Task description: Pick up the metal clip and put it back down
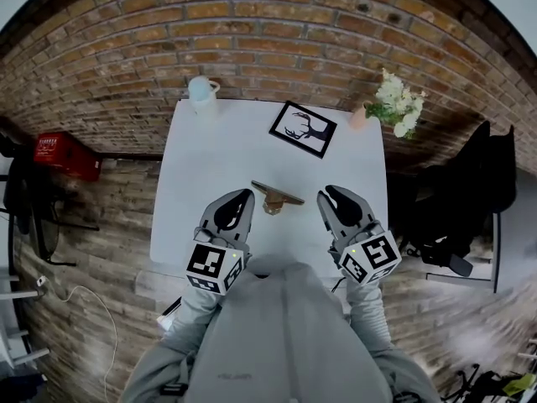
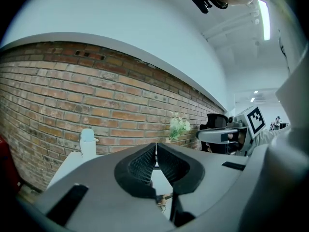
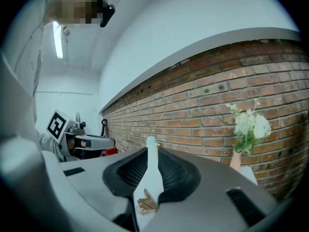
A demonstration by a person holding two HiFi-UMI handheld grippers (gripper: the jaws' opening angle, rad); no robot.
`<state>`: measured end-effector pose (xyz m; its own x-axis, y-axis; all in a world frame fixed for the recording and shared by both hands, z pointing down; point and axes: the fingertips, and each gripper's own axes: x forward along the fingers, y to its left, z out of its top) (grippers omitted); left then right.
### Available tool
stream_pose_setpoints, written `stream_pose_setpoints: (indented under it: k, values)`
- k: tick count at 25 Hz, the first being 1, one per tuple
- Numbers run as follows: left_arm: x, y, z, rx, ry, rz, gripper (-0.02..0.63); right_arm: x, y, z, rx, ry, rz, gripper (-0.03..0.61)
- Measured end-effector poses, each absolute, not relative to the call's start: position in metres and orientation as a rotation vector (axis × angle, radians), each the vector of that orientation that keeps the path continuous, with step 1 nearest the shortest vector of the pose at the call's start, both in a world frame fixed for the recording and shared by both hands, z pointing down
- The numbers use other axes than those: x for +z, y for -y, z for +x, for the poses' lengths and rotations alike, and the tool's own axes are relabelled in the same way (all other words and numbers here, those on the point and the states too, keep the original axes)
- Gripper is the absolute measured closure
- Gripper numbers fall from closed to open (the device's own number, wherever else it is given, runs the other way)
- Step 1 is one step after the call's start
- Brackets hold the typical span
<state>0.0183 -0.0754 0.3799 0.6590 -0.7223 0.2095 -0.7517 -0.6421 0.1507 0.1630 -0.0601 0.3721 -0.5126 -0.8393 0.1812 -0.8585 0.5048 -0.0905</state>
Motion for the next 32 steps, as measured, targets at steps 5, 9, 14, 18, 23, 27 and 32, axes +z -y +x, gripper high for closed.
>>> stream_pose_setpoints:
  k: [5,9,14,18,23,27,32]
  values:
    - [0.376,0.069,0.021,0.189,1.198,2.66,0.581,0.359,0.048,0.177,0.232,2.632,1.574,0.541]
    - [0.375,0.066,0.022,0.194,1.202,2.657,0.581,0.359,0.041,0.186,0.228,2.617,1.607,0.555]
    - [0.38,0.066,0.016,0.211,1.222,2.635,0.581,0.362,0.041,0.191,0.237,2.594,1.634,0.555]
    - [0.383,0.069,0.009,0.222,1.239,2.617,0.581,0.366,0.043,0.189,0.244,2.586,1.634,0.555]
    - [0.386,0.071,0.007,0.226,1.25,2.602,0.581,0.371,0.046,0.187,0.244,2.574,1.621,0.556]
    - [0.388,0.072,0.006,0.231,1.249,2.598,0.581,0.372,0.047,0.185,0.241,2.57,1.617,0.555]
    - [0.39,0.071,0.004,0.234,1.25,2.59,0.581,0.374,0.048,0.182,0.234,2.565,1.605,0.555]
